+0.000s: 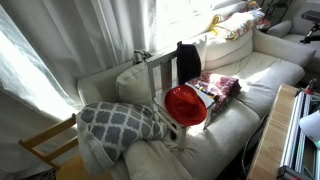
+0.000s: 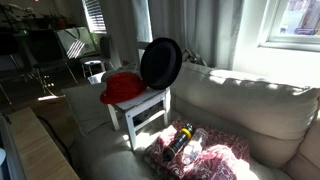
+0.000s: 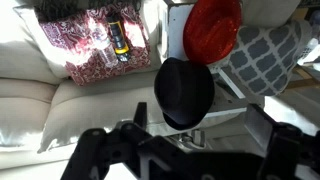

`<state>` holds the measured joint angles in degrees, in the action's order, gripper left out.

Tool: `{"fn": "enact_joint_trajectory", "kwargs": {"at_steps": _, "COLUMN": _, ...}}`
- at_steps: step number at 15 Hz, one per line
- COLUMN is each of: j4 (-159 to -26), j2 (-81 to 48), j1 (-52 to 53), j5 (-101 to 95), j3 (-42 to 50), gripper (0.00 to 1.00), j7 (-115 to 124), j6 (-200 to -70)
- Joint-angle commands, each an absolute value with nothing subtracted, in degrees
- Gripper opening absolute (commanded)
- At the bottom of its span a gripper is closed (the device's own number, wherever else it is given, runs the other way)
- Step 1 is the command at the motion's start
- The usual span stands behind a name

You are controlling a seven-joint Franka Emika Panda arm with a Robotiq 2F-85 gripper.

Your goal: Pick up the red hat and hang it on the left side of the chairs backrest, pick up the black hat and put it on the chair seat

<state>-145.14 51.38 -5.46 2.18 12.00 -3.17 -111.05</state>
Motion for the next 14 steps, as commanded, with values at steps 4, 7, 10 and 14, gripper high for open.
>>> {"fn": "enact_joint_trajectory", "kwargs": {"at_steps": 4, "j4": -145.03, "j2": 51.20, "j1": -6.22, "j5": 2.76, "j3": 11.48, "gripper": 1.00, "j7": -3.70, "j6": -110.93}}
{"fn": "enact_joint_trajectory", "kwargs": {"at_steps": 7, "j4": -148.83, "j2": 48.49, "j1": -2.96, "j5": 5.22, "j3": 8.71, "gripper": 1.00, "j7": -2.90, "j6": -113.32}}
{"fn": "enact_joint_trajectory", "kwargs": {"at_steps": 10, "j4": -153.57, "j2": 44.98, "j1": 0.22, "j5": 9.39, "j3": 3.78, "gripper": 1.00, "j7": -0.77, "j6": -117.43}}
{"fn": "enact_joint_trajectory", "kwargs": {"at_steps": 14, "j4": -157.60, "j2": 35.74, "j1": 3.72, "j5": 13.72, "j3": -4.72, "gripper": 1.00, "j7": 7.33, "j6": -130.90}}
